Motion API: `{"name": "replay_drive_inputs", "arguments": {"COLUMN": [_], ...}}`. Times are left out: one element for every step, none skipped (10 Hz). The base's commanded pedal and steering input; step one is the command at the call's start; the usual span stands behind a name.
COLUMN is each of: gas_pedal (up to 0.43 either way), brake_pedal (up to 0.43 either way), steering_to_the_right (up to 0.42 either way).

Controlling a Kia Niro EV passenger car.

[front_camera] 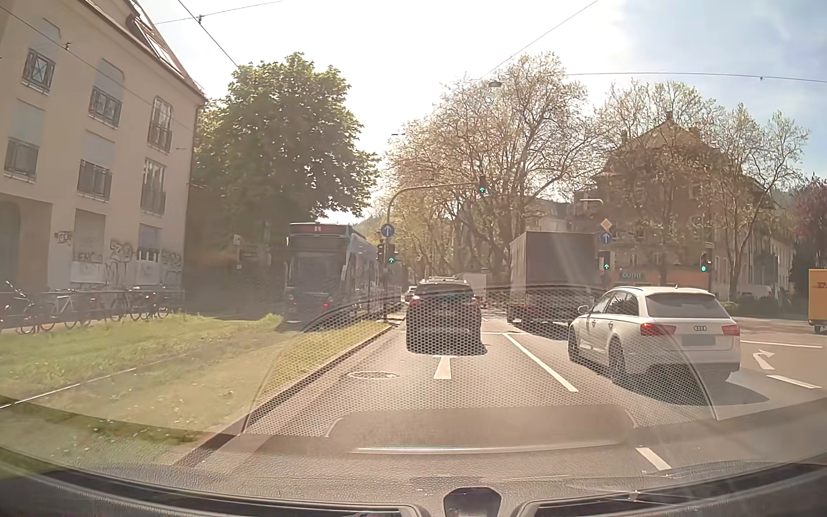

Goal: Follow the waypoints while adhering to traffic rules and regulations

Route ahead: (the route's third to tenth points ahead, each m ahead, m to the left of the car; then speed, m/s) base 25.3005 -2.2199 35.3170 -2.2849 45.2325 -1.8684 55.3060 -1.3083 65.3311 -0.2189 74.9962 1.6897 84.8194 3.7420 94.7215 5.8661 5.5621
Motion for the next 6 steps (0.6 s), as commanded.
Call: {"name": "replay_drive_inputs", "arguments": {"gas_pedal": [0.189,0.189,0.189,0.189,0.189,0.189], "brake_pedal": [0.000,0.000,0.000,0.000,0.000,0.000], "steering_to_the_right": [0.025,0.025,0.024,0.023,0.023,0.023]}}
